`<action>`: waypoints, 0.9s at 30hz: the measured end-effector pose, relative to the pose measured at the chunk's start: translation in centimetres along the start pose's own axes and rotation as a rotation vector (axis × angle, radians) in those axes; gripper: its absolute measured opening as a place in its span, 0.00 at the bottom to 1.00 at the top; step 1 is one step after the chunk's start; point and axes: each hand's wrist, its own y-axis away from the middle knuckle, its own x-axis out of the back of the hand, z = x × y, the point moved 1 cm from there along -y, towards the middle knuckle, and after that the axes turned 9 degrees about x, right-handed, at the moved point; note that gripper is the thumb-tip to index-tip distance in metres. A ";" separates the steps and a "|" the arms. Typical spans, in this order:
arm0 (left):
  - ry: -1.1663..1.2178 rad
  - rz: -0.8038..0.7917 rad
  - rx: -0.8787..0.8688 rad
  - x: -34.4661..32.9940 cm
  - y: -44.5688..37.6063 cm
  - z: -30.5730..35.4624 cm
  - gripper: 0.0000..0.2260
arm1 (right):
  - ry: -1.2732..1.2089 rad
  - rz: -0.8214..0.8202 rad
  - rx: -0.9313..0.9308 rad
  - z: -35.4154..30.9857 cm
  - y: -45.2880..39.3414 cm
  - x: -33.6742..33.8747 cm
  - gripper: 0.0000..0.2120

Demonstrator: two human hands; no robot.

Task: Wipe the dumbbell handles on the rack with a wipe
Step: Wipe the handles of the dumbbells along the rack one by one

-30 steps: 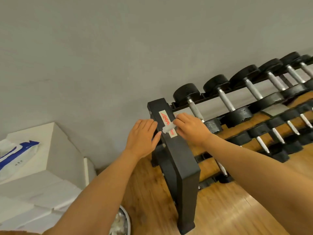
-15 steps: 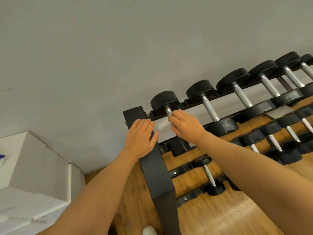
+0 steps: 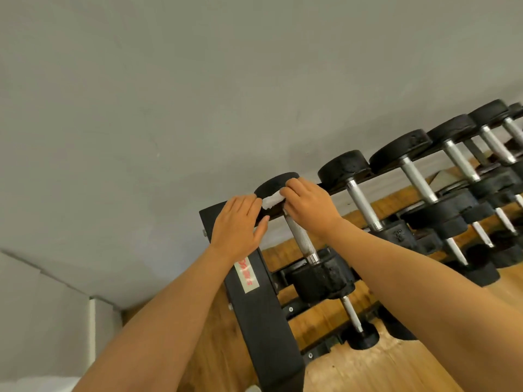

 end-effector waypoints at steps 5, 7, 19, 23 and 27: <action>0.024 -0.003 0.002 -1.1 -1.5 -0.2 0.19 | 0.013 0.044 -0.110 0.9 -0.8 -1.5 0.07; 0.034 -0.016 0.010 -1.7 -1.7 0.0 0.19 | -0.018 0.044 -0.118 1.2 -0.2 -2.4 0.05; 0.026 -0.279 0.196 -4.9 -0.4 0.4 0.26 | -0.360 -0.137 0.123 2.6 2.5 -3.8 0.20; -0.013 -0.310 0.237 -5.5 0.0 0.0 0.25 | -0.244 -0.264 0.223 2.9 3.4 -4.1 0.23; -0.018 -0.347 0.261 -5.9 0.0 -0.2 0.25 | -0.144 -0.317 0.186 2.6 4.5 -3.1 0.25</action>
